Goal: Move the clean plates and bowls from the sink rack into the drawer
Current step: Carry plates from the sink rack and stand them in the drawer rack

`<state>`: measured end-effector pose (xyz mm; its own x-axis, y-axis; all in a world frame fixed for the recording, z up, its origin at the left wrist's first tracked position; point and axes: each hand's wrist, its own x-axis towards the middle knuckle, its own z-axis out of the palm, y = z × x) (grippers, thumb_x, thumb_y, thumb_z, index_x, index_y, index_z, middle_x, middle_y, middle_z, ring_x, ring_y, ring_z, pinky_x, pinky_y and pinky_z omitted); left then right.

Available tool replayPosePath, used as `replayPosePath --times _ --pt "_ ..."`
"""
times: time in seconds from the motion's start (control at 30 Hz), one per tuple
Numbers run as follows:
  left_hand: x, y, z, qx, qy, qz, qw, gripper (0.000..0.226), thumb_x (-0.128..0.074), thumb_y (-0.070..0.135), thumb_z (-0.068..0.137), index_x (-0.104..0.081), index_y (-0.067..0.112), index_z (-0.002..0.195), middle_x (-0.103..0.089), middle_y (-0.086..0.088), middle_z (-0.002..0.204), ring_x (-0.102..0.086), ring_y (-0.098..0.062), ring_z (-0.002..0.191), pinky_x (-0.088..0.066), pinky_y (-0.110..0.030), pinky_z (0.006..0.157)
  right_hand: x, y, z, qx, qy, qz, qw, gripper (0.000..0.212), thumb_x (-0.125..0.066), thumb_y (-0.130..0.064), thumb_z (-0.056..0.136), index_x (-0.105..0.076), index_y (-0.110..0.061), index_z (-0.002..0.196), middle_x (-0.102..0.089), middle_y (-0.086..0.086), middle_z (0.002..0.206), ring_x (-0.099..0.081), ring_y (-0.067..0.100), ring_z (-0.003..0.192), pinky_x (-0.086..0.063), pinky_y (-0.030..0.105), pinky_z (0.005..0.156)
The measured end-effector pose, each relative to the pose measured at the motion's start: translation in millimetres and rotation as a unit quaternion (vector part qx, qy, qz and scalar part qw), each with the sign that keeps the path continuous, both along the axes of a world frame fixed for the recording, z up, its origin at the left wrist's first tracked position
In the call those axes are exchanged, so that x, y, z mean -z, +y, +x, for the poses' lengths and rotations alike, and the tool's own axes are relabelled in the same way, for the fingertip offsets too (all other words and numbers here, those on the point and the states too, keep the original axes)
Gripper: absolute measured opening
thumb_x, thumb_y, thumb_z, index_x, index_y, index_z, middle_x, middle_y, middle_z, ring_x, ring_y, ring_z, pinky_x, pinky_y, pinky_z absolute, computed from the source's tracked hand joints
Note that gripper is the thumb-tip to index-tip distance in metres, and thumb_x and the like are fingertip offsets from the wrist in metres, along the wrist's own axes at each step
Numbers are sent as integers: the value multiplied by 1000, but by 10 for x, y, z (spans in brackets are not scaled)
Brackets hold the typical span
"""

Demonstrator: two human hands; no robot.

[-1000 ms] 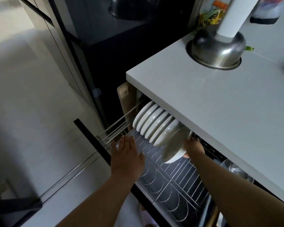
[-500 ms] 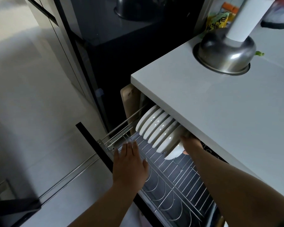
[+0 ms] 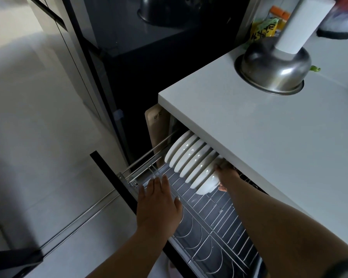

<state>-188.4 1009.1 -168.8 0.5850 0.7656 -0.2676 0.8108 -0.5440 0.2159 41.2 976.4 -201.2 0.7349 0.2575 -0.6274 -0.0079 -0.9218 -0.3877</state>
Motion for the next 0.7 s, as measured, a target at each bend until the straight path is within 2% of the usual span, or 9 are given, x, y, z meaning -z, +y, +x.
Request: replayPosePath --times 0.1,0.23,0.33,0.37,0.4,0.43,0.47,0.6,0.7 --pt "14 2 2 -2 -2 -8 1000 72 -28 49 97 -2 13 153 -13 -9 161 -11 -24 148 -10 -45 120 61 -111 -25 -142 -38 -59 987 77 -47 -23 99 7 -5 151 -51 18 136 -56 29 117 -46 36 99" --pt "16 2 7 0 5 -10 1000 72 -29 48 97 -4 14 153 -17 -8 160 -15 -23 147 -12 -44 120 -52 -239 -146 -99 -54 -31 993 71 -43 -10 99 4 -7 152 -37 22 146 -51 34 122 -45 38 100" --pt "-14 -13 14 8 18 11 1000 71 -30 49 96 -9 12 153 -24 -8 158 -22 -23 145 -17 -44 118 -63 -340 -190 21 4 33 999 57 -41 -17 101 -15 -10 152 -46 24 133 -52 31 118 -45 36 99" --pt "-26 -21 21 6 19 15 1000 71 -30 49 96 -10 11 153 -26 -8 157 -23 -23 144 -17 -44 118 -72 -388 -181 45 17 62 997 47 -43 -24 100 -34 -8 143 -54 19 118 -56 27 108 -46 37 99" --pt "-36 -32 39 1 14 11 1000 71 -30 49 96 -11 11 153 -26 -8 157 -22 -23 144 -17 -43 118 -132 -443 -233 65 26 90 994 36 -46 -32 98 -54 -6 121 -58 11 99 -58 22 92 -48 39 98" --pt "-59 -48 70 -3 7 7 1000 71 -31 49 96 -10 11 153 -25 -8 157 -20 -23 145 -16 -43 119 -219 -492 -259 58 19 106 992 26 -47 -38 97 -59 -15 92 -55 3 83 -55 18 80 -50 40 95" --pt "-95 -69 111 -2 -3 5 1000 72 -32 49 96 -10 11 153 -24 -9 157 -19 -23 146 -15 -42 119 -288 -527 -274 36 18 100 994 29 -47 -40 96 -51 -22 74 -50 -2 74 -52 17 74 -51 38 92" --pt "-440 -235 329 39 -55 19 998 71 -35 46 97 -10 10 153 -23 -10 158 -19 -24 146 -14 -42 120 -575 -780 -287 68 8 121 990 37 -53 -50 91 -43 -24 66 -45 -2 66 -52 21 76 -49 33 80" --pt "-698 -360 529 64 -83 43 994 70 -36 45 96 -12 10 152 -27 -9 156 -24 -24 143 -19 -43 118 -859 -977 -212 78 -9 147 986 35 -54 -38 94 -49 -16 67 -47 2 62 -52 21 64 -51 34 71"
